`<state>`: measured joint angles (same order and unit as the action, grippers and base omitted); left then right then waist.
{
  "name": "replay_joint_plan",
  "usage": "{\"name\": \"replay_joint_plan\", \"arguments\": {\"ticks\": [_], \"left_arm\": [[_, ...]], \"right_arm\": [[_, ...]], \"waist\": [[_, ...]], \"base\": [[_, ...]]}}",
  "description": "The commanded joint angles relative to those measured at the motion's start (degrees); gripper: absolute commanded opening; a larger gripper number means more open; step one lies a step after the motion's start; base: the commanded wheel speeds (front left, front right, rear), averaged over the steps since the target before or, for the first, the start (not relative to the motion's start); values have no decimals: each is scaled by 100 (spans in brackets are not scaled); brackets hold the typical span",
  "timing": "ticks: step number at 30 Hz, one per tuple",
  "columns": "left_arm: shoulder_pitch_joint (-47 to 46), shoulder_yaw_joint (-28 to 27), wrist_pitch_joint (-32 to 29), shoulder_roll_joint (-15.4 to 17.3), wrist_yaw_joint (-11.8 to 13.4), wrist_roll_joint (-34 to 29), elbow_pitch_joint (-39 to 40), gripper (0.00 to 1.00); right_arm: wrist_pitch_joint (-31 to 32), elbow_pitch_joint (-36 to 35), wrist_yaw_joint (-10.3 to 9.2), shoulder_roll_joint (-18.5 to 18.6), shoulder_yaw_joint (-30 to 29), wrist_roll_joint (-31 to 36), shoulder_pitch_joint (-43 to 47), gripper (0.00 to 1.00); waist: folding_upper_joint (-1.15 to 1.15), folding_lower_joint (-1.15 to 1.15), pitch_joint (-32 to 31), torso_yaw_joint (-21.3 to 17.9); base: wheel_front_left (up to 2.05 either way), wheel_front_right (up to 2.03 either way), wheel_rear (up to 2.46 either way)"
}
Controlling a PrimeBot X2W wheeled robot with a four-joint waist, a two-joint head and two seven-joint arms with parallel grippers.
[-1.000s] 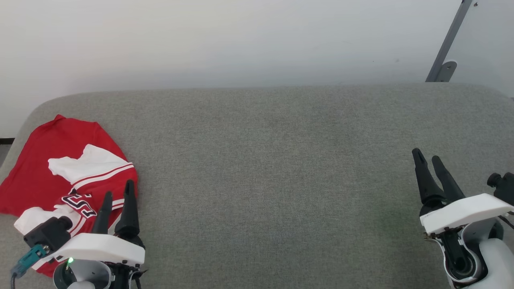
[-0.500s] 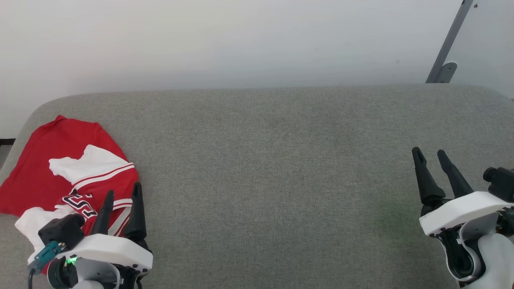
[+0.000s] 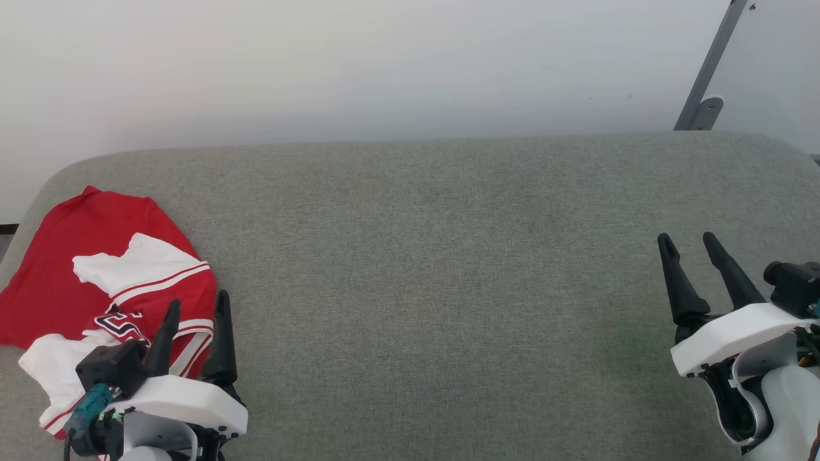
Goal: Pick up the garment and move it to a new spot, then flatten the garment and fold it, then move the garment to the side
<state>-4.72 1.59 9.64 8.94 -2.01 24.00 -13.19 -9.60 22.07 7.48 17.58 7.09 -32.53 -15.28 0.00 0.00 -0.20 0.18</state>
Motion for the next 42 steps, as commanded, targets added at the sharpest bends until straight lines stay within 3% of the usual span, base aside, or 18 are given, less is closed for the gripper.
{"name": "replay_joint_plan", "arguments": {"ticks": [1, 21, 42], "left_arm": [[-2, 6, 61, 36, 10, -190, 40, 100], [73, -107, 299, 2, -62, -999, -151, 100], [-27, -363, 531, -175, -340, -1682, -421, 100]], "right_arm": [[-65, -19, 1, 52, -2, 143, -133, 100], [-303, 67, 1, 156, -63, 761, -74, 100], [-533, 147, 1, 171, -274, 1308, -124, 100]], "waist": [[0, 0, -5, -7], [0, 0, -39, 31], [0, 0, -50, 118]], "base": [[0, 0, 0], [0, 0, 0], [0, 0, 0]]}}
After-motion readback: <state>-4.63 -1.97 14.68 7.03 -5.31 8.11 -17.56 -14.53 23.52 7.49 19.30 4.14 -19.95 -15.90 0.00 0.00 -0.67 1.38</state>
